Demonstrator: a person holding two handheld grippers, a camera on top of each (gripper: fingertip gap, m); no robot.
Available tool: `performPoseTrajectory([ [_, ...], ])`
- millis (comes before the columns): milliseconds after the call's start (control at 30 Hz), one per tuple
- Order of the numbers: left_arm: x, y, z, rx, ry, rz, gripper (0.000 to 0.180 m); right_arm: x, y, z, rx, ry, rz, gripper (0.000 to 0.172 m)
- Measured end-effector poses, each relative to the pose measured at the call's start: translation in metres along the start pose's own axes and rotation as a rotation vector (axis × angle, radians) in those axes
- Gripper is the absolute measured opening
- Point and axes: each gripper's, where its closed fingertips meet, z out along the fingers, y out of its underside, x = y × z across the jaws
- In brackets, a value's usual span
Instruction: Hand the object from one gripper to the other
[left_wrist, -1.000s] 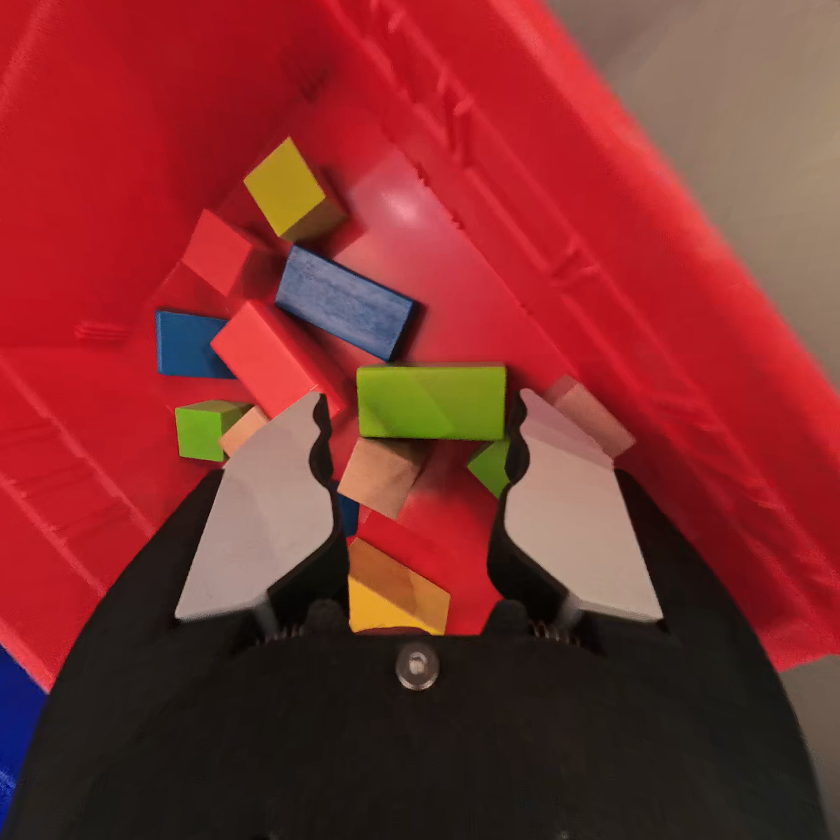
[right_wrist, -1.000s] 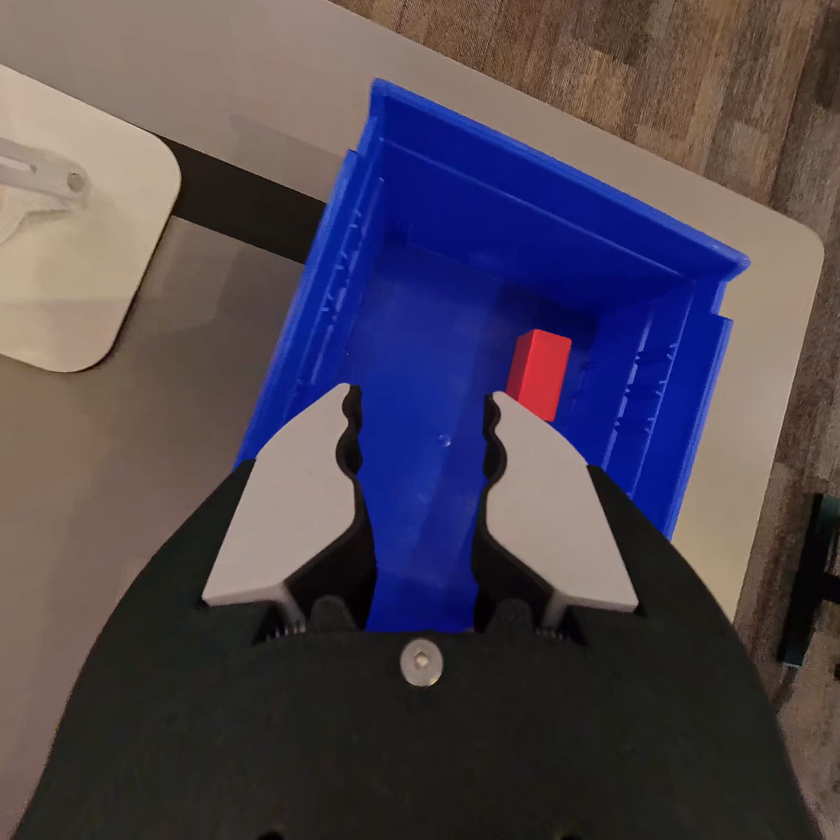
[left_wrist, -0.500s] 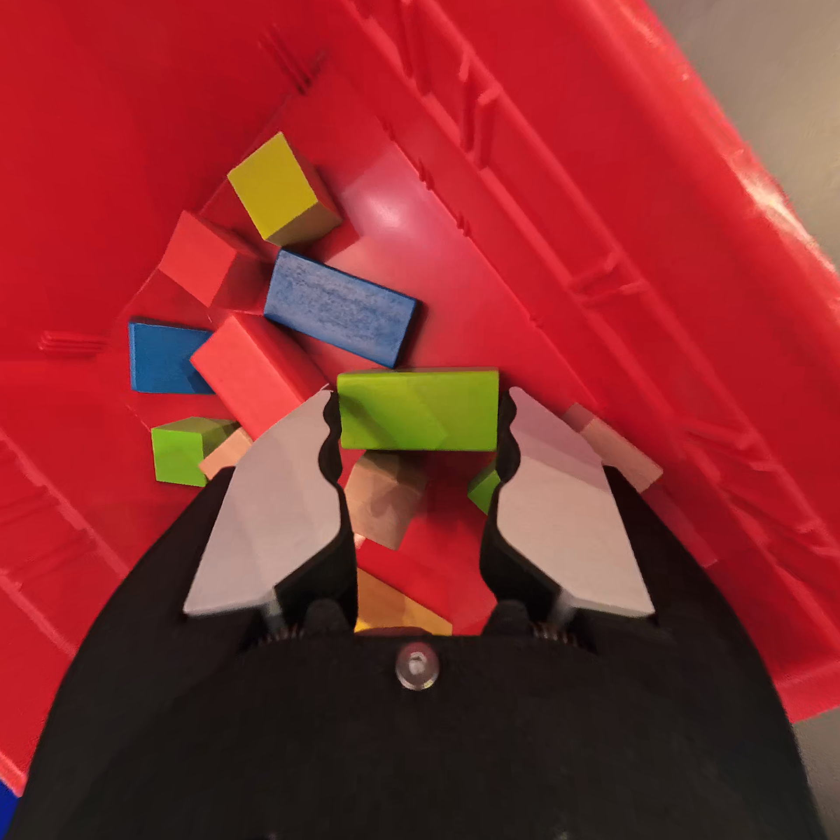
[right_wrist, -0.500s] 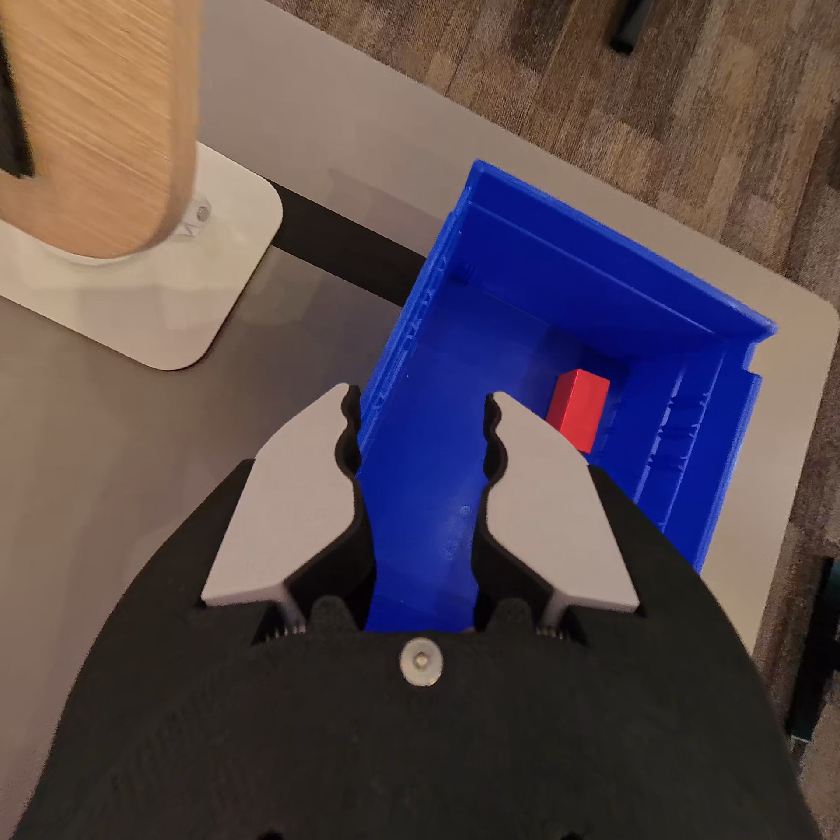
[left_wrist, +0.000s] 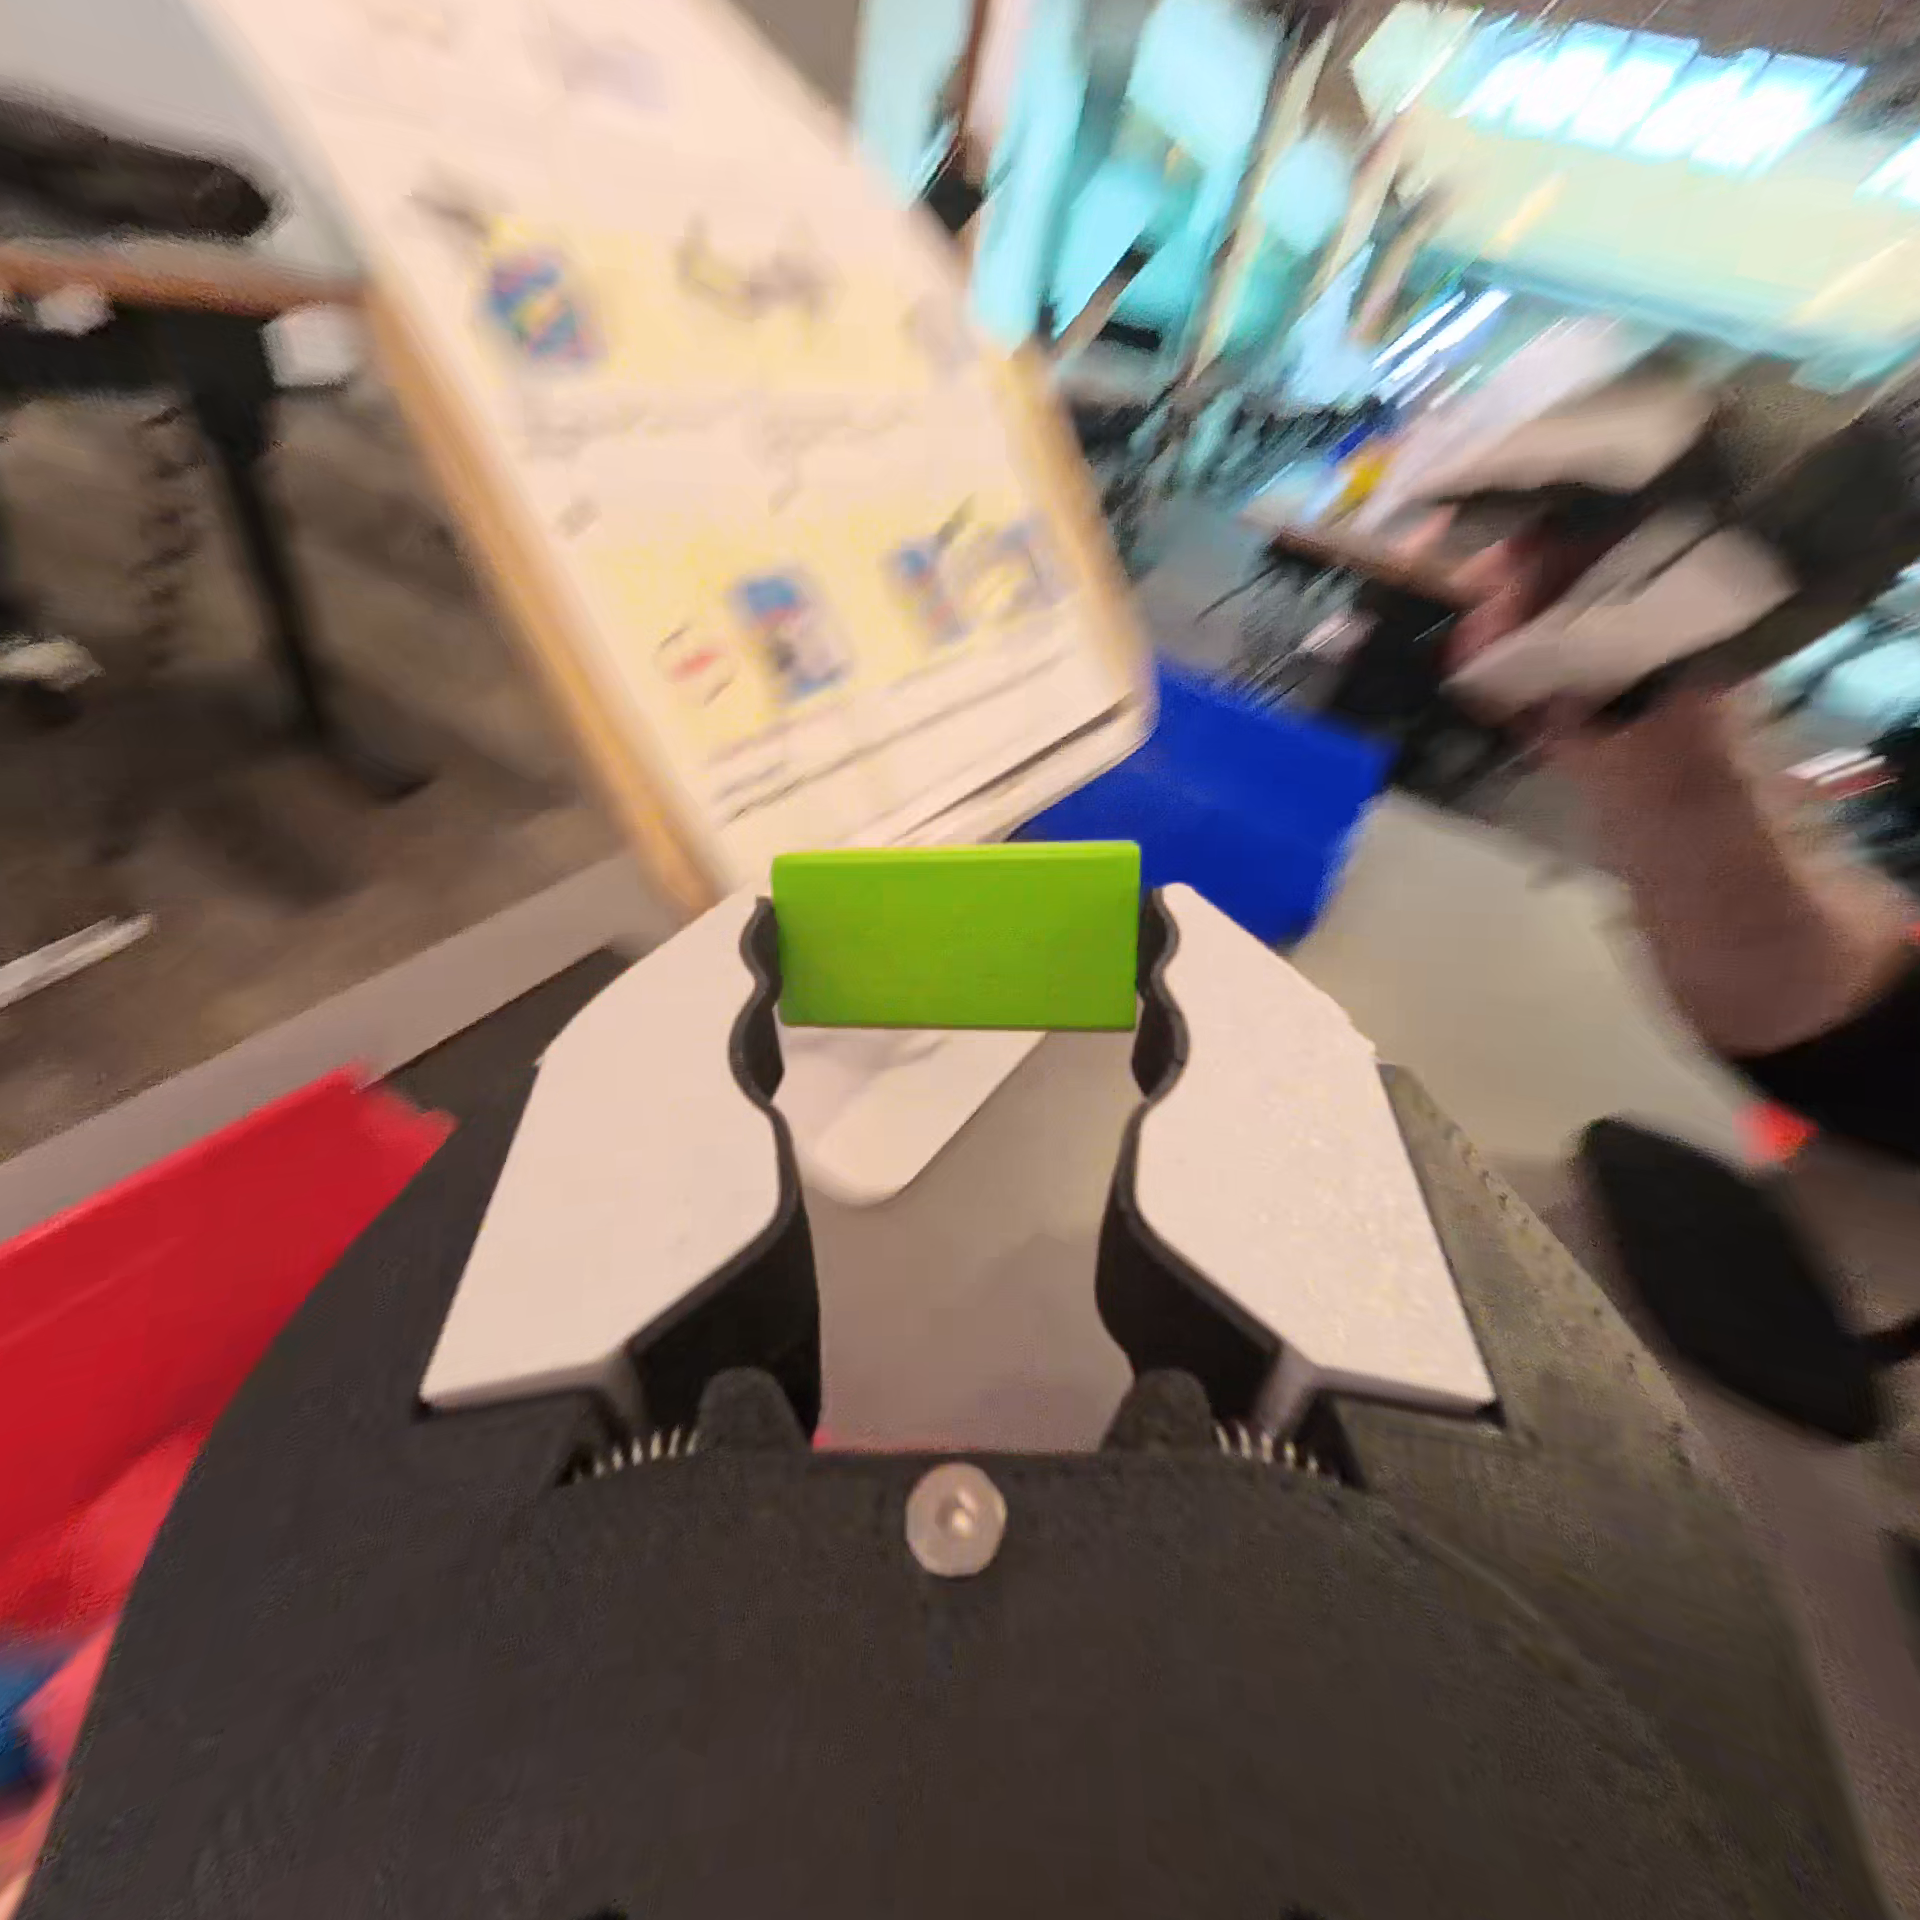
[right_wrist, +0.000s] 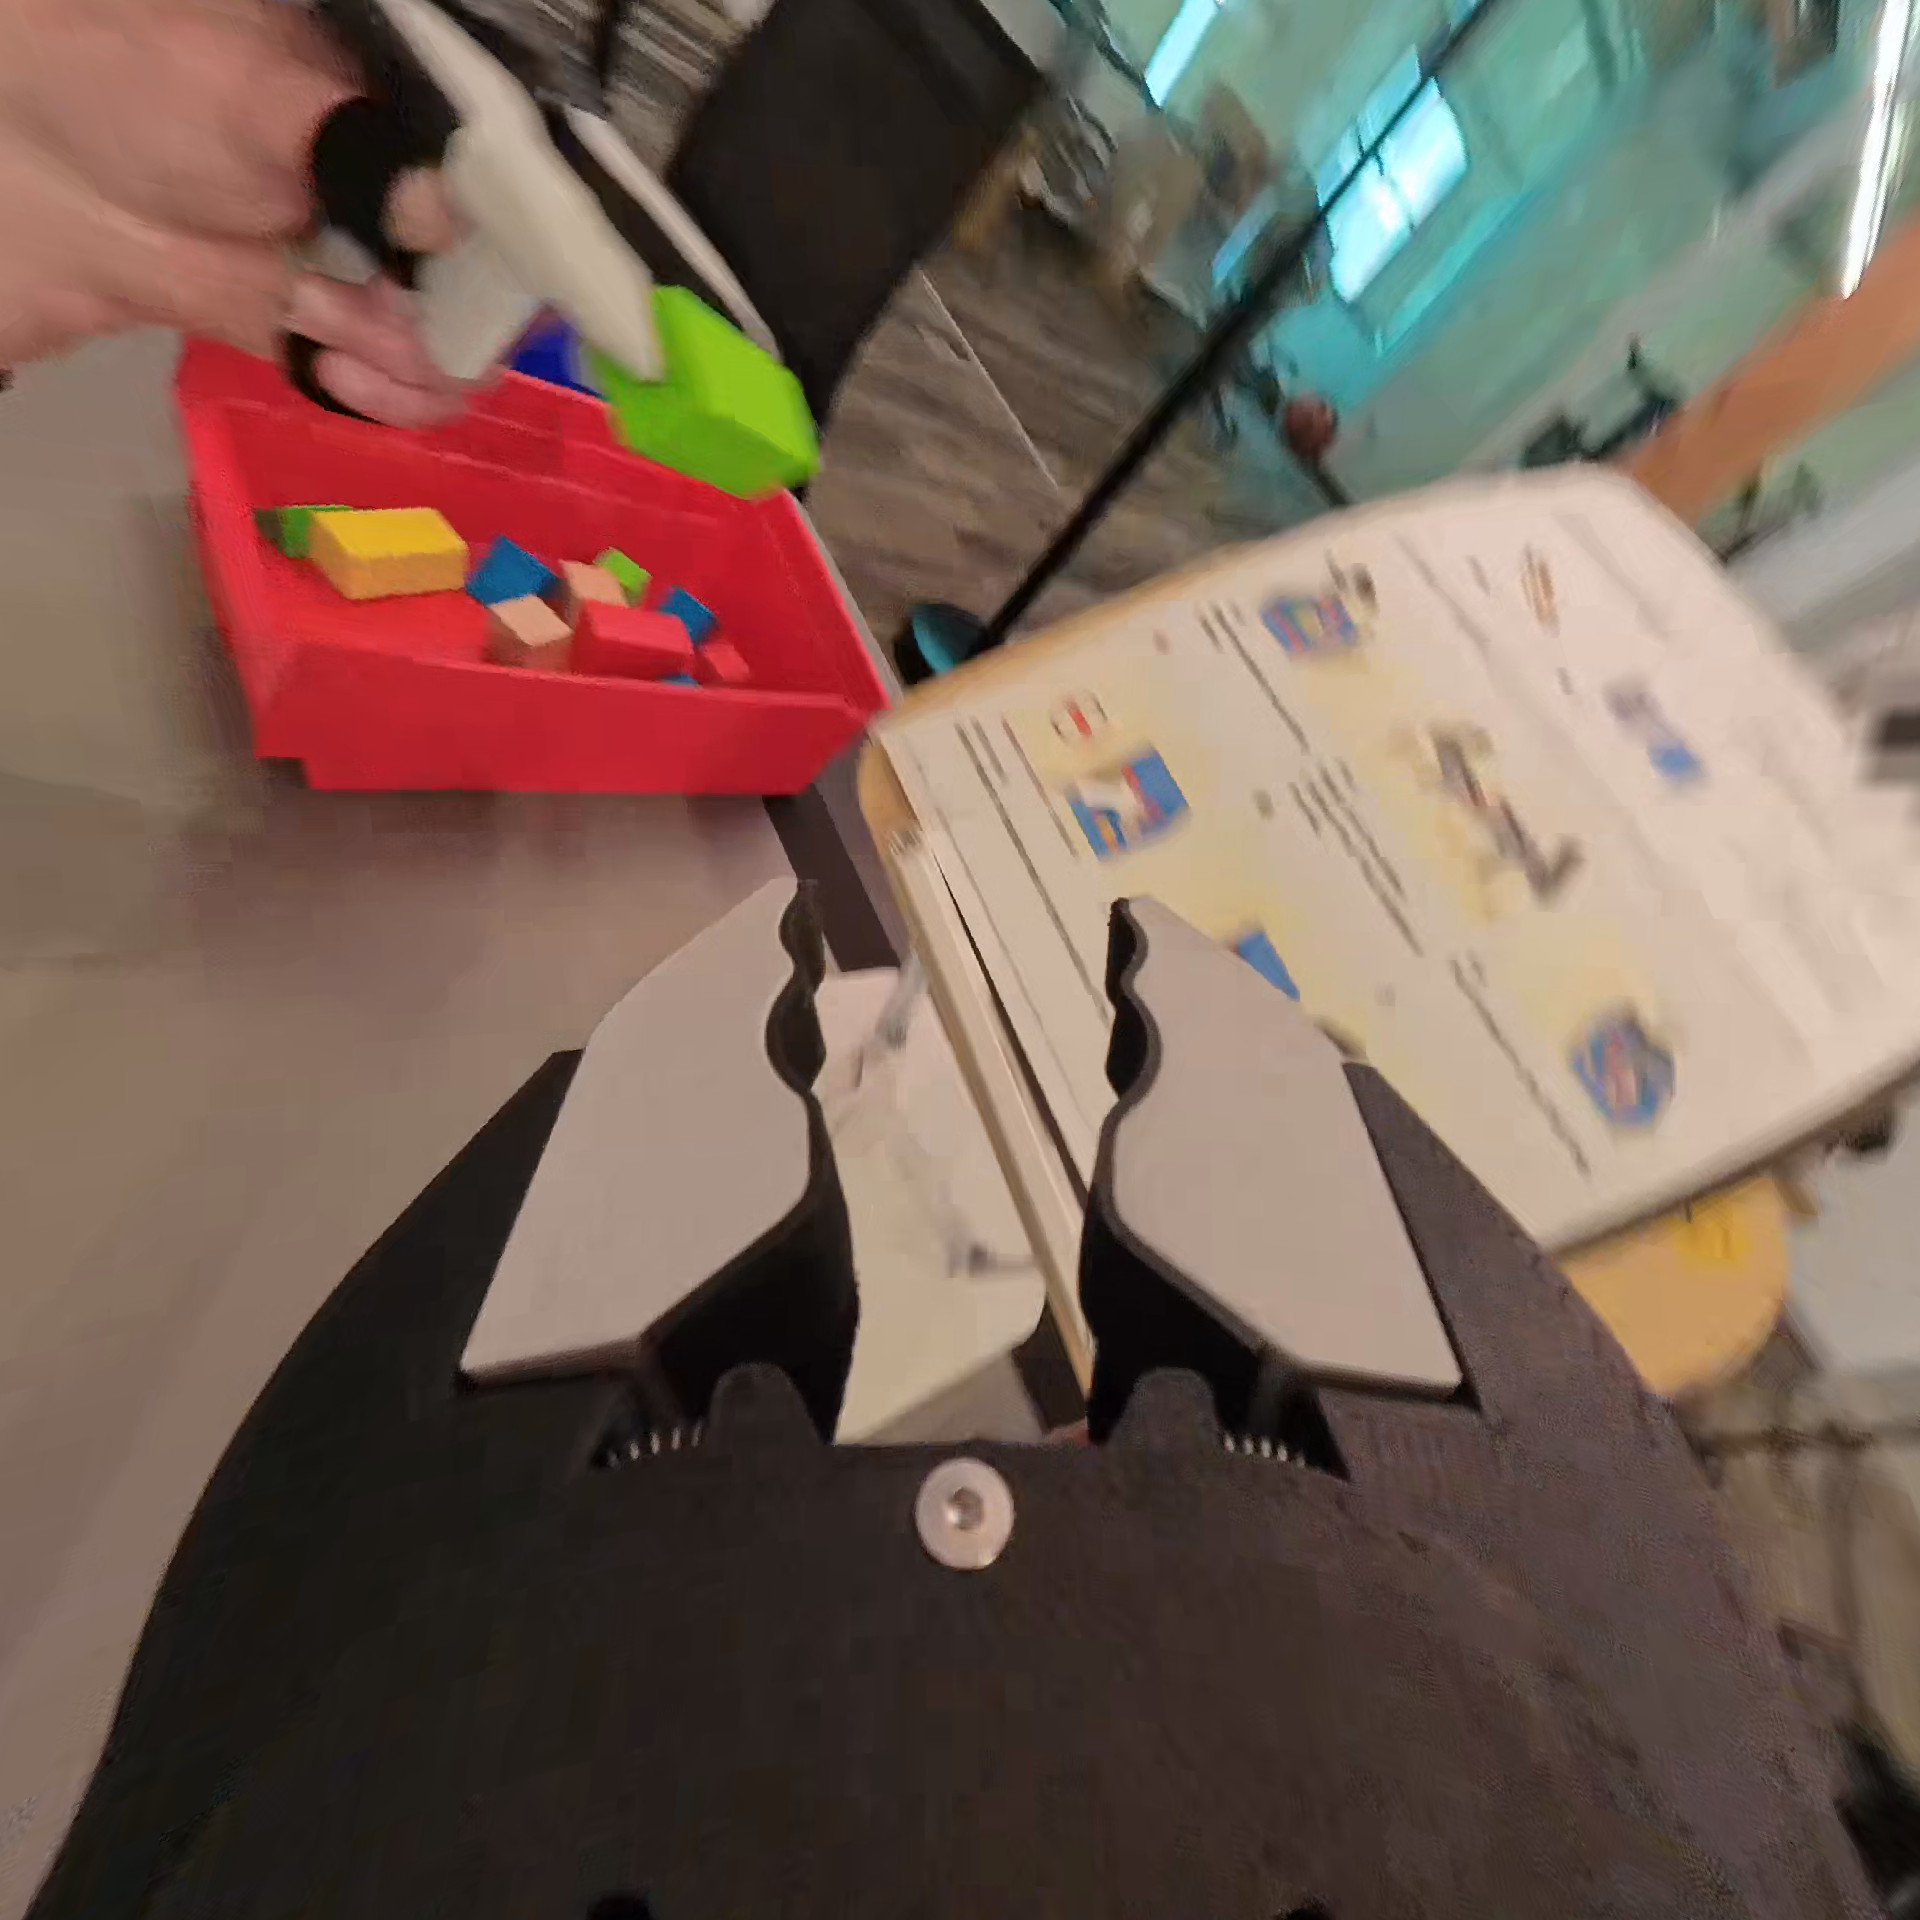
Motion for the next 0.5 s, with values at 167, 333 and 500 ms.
performPoseTrajectory([
  [167,0.079,-0.024,0.034,0.153,0.394,-0.16,0.066,-0.033,-0.034,0.042,0.098,0.05,-0.289,0.046],
  [333,0.106,-0.018,0.057,0.168,0.571,-0.293,0.066,-0.04,-0.038,0.052,0.105,0.062,-0.388,0.038],
  [500,0.114,-0.016,0.062,0.178,0.629,-0.341,0.066,-0.042,-0.037,0.047,0.106,0.059,-0.396,0.032],
])
